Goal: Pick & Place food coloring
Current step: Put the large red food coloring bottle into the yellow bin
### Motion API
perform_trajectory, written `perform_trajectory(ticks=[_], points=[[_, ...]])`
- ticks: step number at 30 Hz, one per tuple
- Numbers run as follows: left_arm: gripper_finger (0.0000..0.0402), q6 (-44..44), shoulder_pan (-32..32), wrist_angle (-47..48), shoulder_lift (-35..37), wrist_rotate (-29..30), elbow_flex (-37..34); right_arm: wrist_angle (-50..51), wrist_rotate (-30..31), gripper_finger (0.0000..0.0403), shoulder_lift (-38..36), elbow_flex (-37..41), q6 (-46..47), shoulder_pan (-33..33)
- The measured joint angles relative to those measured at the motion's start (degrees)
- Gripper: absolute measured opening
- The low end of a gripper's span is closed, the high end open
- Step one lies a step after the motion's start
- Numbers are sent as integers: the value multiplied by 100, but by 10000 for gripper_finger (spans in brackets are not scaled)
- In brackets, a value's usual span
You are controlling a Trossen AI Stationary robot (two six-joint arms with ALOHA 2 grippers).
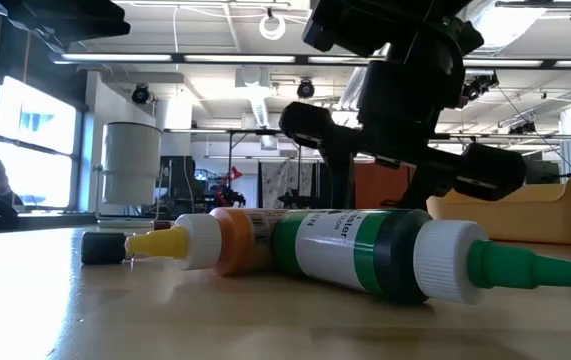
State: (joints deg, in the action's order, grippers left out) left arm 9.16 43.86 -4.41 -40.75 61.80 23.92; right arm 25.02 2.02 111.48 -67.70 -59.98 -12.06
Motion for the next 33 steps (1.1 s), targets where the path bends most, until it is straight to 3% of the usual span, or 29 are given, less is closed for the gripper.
perform_trajectory(ticks=[4, 10, 15, 21, 26, 33], points=[[153, 17, 0, 23, -2, 4, 0, 9, 49, 171, 4, 4, 49, 0], [153, 17, 0, 32, -2, 9, 0, 85, 67, 115, 9, 9, 345, -1], [153, 17, 0, 30, -2, 11, 0, 90, 151, 112, -15, 14, 664, -7], [153, 17, 1, 32, -2, 15, 0, 106, 1189, 126, -383, 49, 864, -126], [153, 17, 2, 32, -2, 68, 0, 145, 2305, 113, -944, -76, 1253, -167], [153, 17, 1, 38, -2, 73, 0, 308, 2508, 120, -2256, -69, 2852, 50]])
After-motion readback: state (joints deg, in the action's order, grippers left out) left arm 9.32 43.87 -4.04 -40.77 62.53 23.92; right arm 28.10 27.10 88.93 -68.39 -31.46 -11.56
